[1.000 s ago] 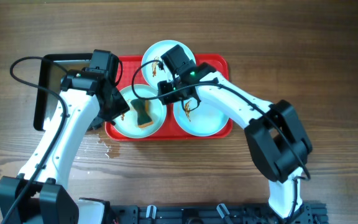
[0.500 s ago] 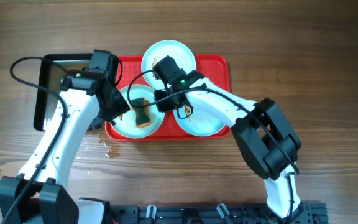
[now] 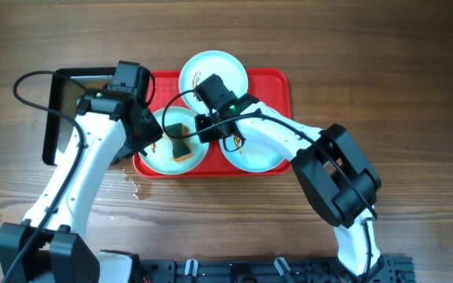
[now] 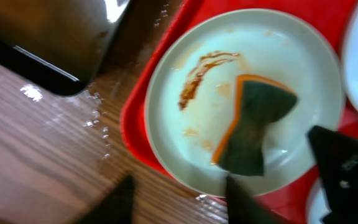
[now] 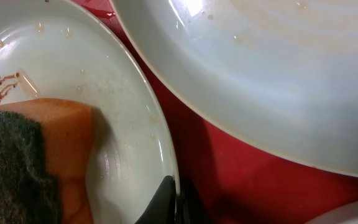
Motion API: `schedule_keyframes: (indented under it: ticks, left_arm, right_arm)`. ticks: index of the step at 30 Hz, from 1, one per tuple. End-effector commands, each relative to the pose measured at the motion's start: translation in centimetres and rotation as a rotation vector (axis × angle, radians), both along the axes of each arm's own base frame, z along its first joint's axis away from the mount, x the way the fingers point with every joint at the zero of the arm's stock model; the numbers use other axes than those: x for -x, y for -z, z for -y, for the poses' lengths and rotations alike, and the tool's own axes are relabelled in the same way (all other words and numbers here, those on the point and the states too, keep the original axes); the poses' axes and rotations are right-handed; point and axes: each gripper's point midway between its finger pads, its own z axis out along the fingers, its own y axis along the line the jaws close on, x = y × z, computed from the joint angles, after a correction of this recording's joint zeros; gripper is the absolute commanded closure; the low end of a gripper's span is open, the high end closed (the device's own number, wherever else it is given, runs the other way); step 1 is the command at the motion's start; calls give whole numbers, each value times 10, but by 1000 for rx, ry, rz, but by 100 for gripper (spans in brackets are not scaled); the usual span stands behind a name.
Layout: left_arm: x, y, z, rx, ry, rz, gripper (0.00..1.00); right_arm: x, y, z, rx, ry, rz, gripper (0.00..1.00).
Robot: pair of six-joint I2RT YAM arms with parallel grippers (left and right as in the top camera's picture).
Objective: Clean dirty plates on tray and stack at the side
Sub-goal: 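Scrub the left plate with the sponge while the right gripper holds it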
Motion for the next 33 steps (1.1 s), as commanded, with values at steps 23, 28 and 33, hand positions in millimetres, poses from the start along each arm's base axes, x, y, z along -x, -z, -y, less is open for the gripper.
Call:
schedule_keyframes:
  ticks: [23,28,33]
  left_arm:
    - [-23,115,60,263,2,-228,48]
    - [-23,117,56,243,15,-228,96]
    - [-30,89,56,241,93,-195,96]
  right_arm:
    - [2,11,7,45,1,-5,96]
    - [2,11,7,45,1,-4,96]
    - [2,11,7,44,1,-4,96]
